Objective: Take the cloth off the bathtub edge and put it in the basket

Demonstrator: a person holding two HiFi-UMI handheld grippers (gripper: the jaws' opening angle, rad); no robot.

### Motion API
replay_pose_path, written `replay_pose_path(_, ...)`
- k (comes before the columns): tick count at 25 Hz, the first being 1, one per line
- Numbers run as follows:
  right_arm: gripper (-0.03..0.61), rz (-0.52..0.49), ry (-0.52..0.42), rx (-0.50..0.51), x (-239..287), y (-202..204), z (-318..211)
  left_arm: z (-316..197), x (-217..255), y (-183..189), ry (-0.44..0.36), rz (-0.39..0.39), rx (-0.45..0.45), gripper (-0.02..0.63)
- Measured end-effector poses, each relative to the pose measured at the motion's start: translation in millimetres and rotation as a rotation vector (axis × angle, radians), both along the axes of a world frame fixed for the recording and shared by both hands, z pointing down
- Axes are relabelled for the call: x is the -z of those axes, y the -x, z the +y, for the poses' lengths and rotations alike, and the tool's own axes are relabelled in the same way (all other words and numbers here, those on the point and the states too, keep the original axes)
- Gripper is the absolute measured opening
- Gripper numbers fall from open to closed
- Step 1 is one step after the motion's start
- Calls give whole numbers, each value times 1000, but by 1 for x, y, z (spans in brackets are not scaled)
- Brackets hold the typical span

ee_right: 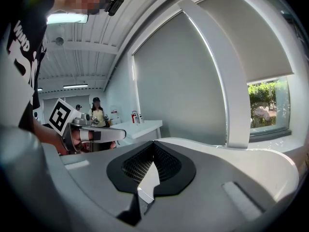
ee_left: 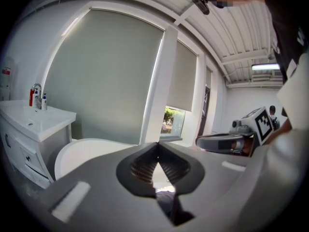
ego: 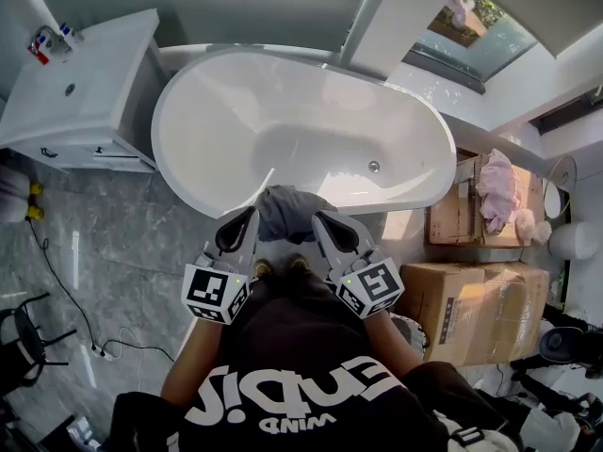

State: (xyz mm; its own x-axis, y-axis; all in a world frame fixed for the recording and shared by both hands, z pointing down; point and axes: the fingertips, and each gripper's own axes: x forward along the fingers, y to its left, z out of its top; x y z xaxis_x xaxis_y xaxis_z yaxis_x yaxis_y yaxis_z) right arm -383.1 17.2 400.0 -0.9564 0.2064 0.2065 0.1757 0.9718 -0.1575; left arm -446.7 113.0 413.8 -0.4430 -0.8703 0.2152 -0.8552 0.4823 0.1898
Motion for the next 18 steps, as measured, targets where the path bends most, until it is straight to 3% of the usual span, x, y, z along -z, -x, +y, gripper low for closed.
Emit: replay_pose_path(18,9,-11,-3,52,-8,9,-13,-22,-6,4,19,2,-4,-3)
